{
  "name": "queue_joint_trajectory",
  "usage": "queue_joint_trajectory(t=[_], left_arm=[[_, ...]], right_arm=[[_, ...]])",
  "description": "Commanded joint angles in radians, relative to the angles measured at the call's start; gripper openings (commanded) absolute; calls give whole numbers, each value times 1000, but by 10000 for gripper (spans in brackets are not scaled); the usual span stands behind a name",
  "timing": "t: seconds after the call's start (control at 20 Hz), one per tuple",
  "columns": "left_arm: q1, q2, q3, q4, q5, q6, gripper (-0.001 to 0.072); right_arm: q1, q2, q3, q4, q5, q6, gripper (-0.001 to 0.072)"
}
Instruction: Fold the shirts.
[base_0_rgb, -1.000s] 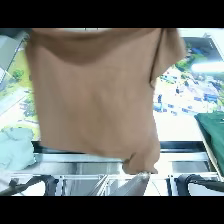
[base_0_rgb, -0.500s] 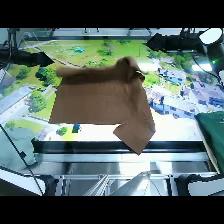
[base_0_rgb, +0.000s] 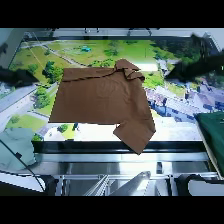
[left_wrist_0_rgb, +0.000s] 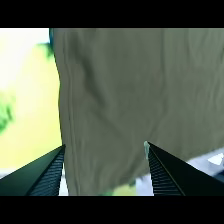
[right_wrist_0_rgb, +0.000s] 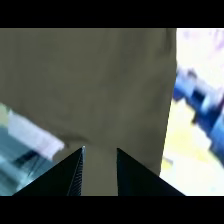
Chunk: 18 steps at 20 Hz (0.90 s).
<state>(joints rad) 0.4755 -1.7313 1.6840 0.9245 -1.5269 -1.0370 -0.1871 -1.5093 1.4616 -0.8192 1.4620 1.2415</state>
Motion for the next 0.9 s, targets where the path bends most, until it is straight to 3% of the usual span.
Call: queue_joint_trajectory(t=[0.0,0.2,0.4,0.55,0.6,0.85], left_arm=[[81,86,-277,74,7,-13,543],[101,89,-484,105,77,-30,544],[42,3,-491,106,168,-37,544],[-11,-113,-413,106,139,-70,543],[-24,-148,-380,101,112,-76,488],[-93,-212,-239,106,18,-79,480]], right_arm=[[-84,162,-372,0,-25,-26,250],[-129,284,-674,6,-233,-38,250],[-128,285,-705,52,-261,-42,250],[-129,285,-705,133,-262,-92,250],[-129,285,-705,159,-264,-94,250],[-129,274,-705,244,-352,-92,251]])
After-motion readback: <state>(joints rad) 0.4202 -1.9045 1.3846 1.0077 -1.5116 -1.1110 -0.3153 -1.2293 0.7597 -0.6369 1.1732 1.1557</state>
